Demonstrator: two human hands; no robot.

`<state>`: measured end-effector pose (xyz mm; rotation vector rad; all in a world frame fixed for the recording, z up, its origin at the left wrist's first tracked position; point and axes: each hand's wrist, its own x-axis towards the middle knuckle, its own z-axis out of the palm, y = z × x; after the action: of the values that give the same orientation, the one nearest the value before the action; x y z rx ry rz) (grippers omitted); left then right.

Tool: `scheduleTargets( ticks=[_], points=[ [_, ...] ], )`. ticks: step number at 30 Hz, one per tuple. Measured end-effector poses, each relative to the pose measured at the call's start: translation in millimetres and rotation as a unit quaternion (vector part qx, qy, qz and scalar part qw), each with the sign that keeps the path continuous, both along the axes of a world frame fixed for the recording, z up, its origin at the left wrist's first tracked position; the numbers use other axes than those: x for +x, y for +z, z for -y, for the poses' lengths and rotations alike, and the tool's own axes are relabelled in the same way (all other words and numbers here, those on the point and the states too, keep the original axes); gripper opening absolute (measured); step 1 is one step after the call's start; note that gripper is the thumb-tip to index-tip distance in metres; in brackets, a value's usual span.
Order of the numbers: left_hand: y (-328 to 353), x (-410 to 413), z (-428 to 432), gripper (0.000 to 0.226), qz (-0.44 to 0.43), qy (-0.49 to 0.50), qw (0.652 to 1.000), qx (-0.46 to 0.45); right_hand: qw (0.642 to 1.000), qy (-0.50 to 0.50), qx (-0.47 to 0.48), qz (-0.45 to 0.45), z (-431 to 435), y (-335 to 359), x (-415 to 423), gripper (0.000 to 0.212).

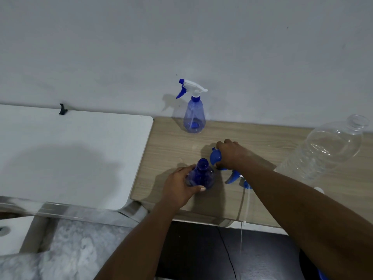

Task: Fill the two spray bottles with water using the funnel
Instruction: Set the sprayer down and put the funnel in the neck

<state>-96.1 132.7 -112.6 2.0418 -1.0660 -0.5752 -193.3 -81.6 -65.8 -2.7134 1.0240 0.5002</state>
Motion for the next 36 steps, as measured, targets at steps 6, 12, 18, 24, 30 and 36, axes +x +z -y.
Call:
scheduleTargets(
  ticks=[6, 12, 18, 24, 30, 36],
  points=[
    [2.5, -2.8, 4.0, 0.083, -0.009, -0.003, 1.000, 0.009, 0.991, -0.067, 0.051, 0.103, 11.6, 10.3, -3.7, 0.076],
    [10.4, -14.8, 15.2, 0.080, -0.011, -0.023, 1.000, 0.009, 0.895, -0.137, 0.178, 0.385, -2.7, 70.4, -15.0, 0.068],
    [14.4, -21.6, 20.8, 0.076, 0.001, -0.022, 1.000, 0.009, 0.797, -0.140, 0.243, 0.535, -45.3, 79.0, -34.3, 0.064],
    [14.5, -25.9, 24.1, 0.076, -0.001, -0.023, 0.999, 0.034, 0.784, -0.133, 0.198, 0.574, -61.7, 54.3, -47.8, 0.064],
    [14.4, -30.4, 25.9, 0.080, -0.021, -0.016, 0.999, 0.036, 0.789, -0.096, 0.191, 0.576, -65.1, 38.4, -59.9, 0.071],
    [13.2, -32.2, 26.5, 0.067, -0.018, -0.019, 0.999, 0.024, 0.838, -0.049, 0.142, 0.524, -65.5, 37.4, -70.8, 0.087]
  ],
)
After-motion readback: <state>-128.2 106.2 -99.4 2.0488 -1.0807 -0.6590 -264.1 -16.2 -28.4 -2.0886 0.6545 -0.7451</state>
